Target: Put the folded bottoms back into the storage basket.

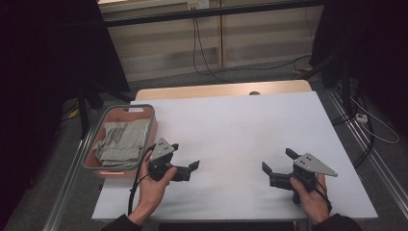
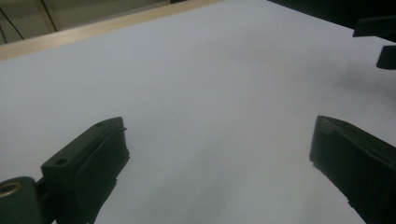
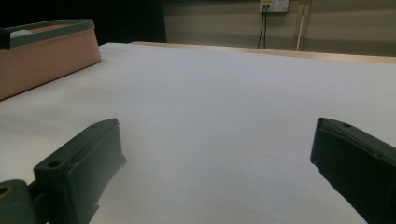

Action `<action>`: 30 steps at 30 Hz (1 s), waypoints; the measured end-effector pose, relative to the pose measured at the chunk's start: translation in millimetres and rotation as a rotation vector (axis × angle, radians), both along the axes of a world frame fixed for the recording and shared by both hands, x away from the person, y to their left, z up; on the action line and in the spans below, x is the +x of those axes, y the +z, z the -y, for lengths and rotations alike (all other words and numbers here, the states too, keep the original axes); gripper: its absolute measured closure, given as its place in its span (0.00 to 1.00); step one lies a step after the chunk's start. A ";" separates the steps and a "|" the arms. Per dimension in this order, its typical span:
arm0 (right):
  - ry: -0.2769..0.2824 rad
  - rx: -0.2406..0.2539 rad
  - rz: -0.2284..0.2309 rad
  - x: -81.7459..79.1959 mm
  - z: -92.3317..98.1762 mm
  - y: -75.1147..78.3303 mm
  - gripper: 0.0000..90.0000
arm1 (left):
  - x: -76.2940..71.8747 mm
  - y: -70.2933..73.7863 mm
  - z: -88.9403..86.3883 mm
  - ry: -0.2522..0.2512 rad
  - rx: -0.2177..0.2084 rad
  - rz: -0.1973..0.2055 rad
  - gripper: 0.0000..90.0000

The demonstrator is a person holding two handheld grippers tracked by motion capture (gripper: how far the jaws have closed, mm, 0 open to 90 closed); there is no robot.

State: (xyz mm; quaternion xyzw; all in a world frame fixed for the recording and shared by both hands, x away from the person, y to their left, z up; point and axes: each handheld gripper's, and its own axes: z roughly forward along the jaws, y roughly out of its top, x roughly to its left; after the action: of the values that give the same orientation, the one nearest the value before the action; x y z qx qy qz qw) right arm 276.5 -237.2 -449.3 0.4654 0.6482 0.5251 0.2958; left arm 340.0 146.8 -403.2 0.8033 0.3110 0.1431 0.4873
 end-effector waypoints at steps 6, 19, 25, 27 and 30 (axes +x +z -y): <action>0.000 -0.004 0.002 -0.4 -0.2 -0.1 0.02 | -8.4 -5.7 0.5 -0.008 -0.009 0.010 0.05; -0.008 -0.013 0.006 -4.4 1.4 -0.1 0.02 | -16.7 -26.4 -21.4 0.044 -0.071 0.016 0.04; -0.011 -0.015 0.003 -4.4 1.6 -0.2 0.02 | -16.6 -29.4 -26.2 0.081 -0.097 0.018 0.04; -0.012 -0.015 0.001 -4.3 1.7 -0.3 0.02 | -15.2 -29.3 -27.8 0.089 -0.109 0.015 0.04; -0.014 -0.012 -0.002 -4.5 1.9 -0.2 0.02 | -14.2 -30.3 -28.8 0.096 -0.115 0.009 0.04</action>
State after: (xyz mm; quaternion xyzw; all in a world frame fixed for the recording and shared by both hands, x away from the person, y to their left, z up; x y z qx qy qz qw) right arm 272.0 -239.1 -449.6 0.4686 0.6484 0.5186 0.3017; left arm 325.7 175.7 -433.5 0.7577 0.3546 0.1517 0.5264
